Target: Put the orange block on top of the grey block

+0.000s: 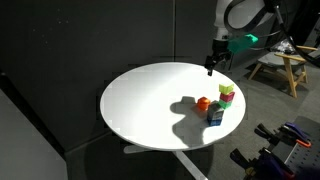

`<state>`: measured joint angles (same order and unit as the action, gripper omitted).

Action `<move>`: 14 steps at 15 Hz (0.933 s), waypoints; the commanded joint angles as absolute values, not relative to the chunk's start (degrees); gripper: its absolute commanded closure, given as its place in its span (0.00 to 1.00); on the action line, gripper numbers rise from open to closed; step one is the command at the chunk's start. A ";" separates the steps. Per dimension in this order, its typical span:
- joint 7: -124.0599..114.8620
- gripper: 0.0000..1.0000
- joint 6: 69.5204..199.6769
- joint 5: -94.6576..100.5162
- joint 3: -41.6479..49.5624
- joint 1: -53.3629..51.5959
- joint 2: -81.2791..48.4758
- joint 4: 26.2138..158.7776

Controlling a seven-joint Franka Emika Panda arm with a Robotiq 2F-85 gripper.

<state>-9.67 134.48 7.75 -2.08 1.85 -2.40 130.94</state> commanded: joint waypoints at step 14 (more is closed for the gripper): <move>-11.30 0.00 137.23 6.43 0.17 -0.49 -17.57 123.16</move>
<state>-10.00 136.37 7.45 -0.91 0.62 -15.67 124.45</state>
